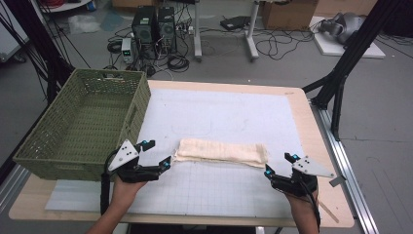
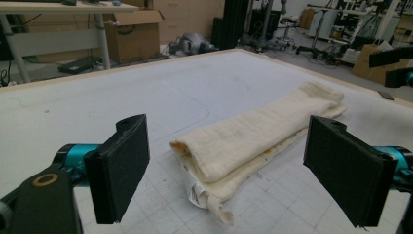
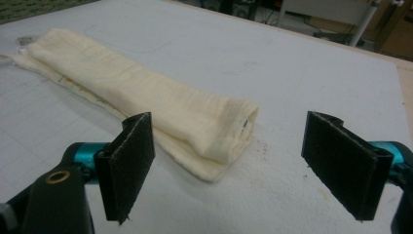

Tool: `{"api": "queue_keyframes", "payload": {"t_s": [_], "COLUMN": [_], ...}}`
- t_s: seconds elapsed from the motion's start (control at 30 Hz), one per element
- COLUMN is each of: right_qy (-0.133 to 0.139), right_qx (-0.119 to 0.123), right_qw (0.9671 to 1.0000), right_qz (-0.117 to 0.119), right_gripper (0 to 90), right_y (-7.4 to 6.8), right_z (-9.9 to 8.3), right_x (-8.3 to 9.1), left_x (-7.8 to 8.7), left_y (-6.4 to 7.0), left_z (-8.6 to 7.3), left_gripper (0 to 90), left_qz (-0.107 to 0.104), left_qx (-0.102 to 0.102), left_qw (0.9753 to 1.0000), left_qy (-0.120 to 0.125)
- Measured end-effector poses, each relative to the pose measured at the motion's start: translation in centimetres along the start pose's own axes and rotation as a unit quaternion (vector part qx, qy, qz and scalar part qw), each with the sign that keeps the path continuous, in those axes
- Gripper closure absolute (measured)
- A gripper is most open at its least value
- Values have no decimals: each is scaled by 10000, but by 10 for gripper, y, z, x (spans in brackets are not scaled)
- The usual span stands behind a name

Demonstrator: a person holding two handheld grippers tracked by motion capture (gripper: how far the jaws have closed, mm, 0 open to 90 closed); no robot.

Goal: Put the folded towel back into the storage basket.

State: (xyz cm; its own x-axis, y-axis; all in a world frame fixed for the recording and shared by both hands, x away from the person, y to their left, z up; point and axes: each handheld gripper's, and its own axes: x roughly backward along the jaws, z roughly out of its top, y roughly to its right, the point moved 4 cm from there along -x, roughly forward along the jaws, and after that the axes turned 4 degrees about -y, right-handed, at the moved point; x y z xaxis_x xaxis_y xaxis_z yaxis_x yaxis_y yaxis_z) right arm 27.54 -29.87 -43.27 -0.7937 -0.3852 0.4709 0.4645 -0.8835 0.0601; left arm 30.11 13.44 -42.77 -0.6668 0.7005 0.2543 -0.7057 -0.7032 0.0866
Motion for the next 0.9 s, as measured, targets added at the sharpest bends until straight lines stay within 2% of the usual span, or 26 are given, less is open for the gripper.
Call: {"api": "queue_keyframes", "payload": {"t_s": [0.9], "right_qy": [-34], "right_qx": [-29], "right_qw": [10000], "right_qz": [-6], "right_gripper": [186], "right_y": [2], "right_z": [-3], "right_x": [0], "left_x": [-2], "left_y": [4], "left_z": [1], "left_gripper": [168], "left_qz": [-150], "left_qx": [2], "left_qw": [9999], "left_qy": [-13]}}
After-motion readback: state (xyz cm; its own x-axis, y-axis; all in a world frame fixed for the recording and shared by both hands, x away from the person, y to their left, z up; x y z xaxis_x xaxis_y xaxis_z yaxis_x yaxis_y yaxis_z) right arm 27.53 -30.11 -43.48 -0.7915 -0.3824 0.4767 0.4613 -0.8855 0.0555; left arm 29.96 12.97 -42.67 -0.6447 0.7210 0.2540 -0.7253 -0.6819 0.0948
